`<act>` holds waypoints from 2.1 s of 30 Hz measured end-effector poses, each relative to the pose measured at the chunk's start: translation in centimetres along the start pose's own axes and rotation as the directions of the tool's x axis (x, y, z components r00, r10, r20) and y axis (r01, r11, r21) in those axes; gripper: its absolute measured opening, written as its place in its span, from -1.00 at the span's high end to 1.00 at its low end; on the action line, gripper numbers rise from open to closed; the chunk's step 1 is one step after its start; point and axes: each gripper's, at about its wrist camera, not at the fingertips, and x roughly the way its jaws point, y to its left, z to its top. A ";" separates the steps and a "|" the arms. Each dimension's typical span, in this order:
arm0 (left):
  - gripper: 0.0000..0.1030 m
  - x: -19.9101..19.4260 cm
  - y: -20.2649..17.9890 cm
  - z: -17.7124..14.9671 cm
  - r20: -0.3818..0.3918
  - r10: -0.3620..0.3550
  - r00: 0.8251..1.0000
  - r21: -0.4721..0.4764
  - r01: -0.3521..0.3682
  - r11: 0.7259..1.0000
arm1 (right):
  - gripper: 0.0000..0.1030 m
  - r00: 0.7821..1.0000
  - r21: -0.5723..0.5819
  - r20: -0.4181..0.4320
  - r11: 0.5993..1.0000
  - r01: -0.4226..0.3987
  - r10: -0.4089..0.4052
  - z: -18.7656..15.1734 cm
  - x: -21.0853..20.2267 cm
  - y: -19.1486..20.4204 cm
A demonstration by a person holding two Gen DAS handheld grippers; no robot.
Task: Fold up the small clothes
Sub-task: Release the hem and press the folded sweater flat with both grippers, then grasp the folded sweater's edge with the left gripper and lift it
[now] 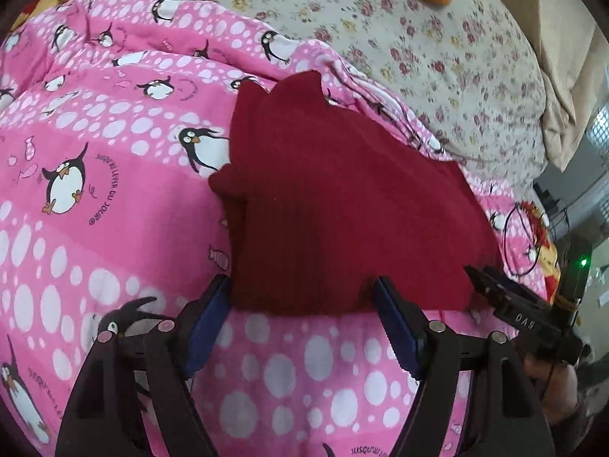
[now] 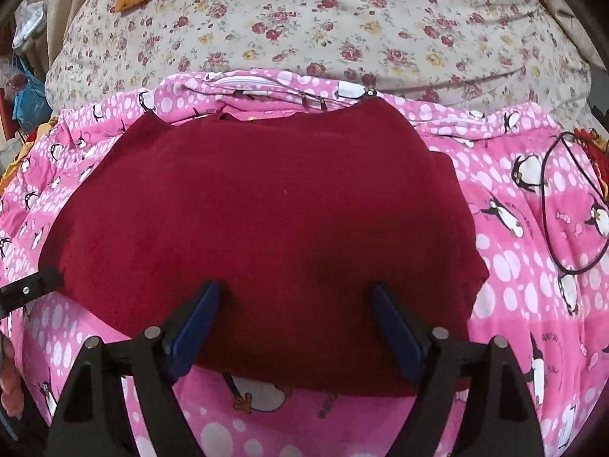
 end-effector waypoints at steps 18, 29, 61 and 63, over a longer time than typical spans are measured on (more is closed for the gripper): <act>0.54 5.7 4.0 9.5 0.020 -0.041 0.999 -0.064 0.042 0.997 | -0.73 1.000 -0.015 -0.004 1.000 0.019 -0.019 0.1 0.1 0.4; 0.83 5.4 5.5 9.6 0.049 -0.156 0.987 -0.192 0.162 0.968 | -0.75 1.000 -0.011 -0.015 1.000 0.019 -0.019 0.2 0.1 0.4; 0.95 6.1 -1.8 8.3 0.120 -0.352 0.928 -0.312 0.372 0.874 | -0.74 0.995 0.254 0.062 0.963 -0.086 0.072 -0.1 -4.8 -7.5; 0.95 6.3 -1.8 8.2 0.128 -0.360 0.924 -0.357 0.382 0.853 | -0.74 0.995 0.257 0.072 0.962 -0.091 0.075 0.0 -5.3 -7.9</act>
